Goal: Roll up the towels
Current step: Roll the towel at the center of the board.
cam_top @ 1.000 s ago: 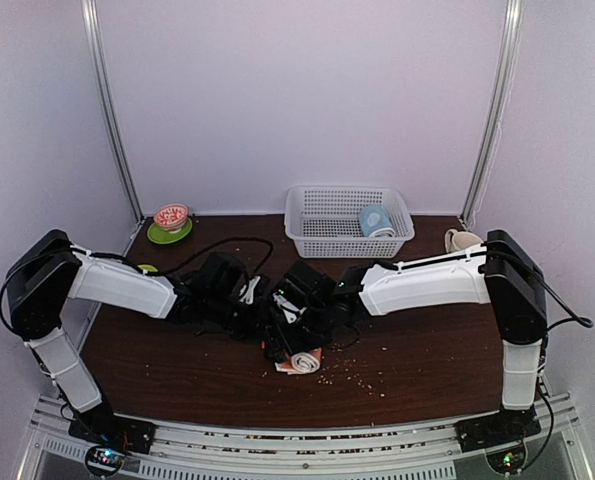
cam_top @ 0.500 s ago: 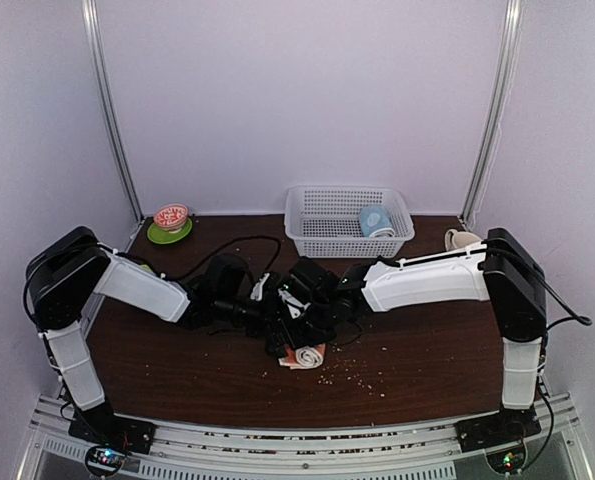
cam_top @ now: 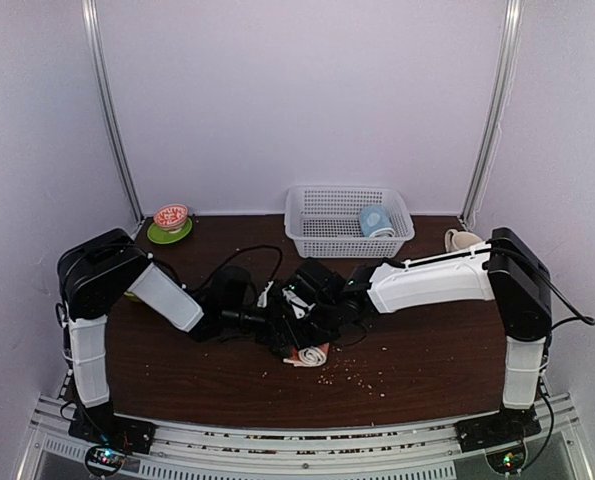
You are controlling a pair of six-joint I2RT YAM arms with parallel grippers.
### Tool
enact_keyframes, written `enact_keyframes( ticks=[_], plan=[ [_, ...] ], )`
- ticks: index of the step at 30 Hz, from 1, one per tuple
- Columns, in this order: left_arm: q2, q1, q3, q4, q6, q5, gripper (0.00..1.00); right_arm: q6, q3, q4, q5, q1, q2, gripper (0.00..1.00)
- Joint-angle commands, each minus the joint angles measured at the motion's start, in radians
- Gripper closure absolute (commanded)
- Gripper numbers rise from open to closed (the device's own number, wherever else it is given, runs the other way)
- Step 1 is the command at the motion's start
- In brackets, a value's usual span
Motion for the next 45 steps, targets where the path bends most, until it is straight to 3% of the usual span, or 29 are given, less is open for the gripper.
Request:
enact_keyframes(
  ticks=[1,8,17,22,30,45],
  plan=[
    [0.051,0.007,-0.017,0.111,-0.080,-0.003,1.00,-0.038,-0.029,0.006,-0.034,0.025,-0.002,0.00],
    [0.103,0.021,-0.018,0.159,-0.130,0.016,1.00,-0.042,-0.057,0.030,-0.030,0.024,-0.031,0.00],
    [0.123,0.029,-0.006,0.075,-0.116,-0.001,1.00,-0.046,-0.096,-0.024,0.043,0.020,-0.157,0.00],
    [0.124,0.030,-0.006,0.064,-0.117,-0.006,1.00,0.036,-0.191,0.007,0.087,-0.017,-0.260,0.00],
    [0.094,0.029,-0.033,0.049,-0.096,-0.026,1.00,0.284,-0.452,0.297,-0.016,-0.146,-0.338,0.17],
    [0.011,0.021,-0.040,-0.085,0.014,-0.063,1.00,0.385,-0.404,0.370,-0.138,-0.160,-0.158,0.44]
  ],
)
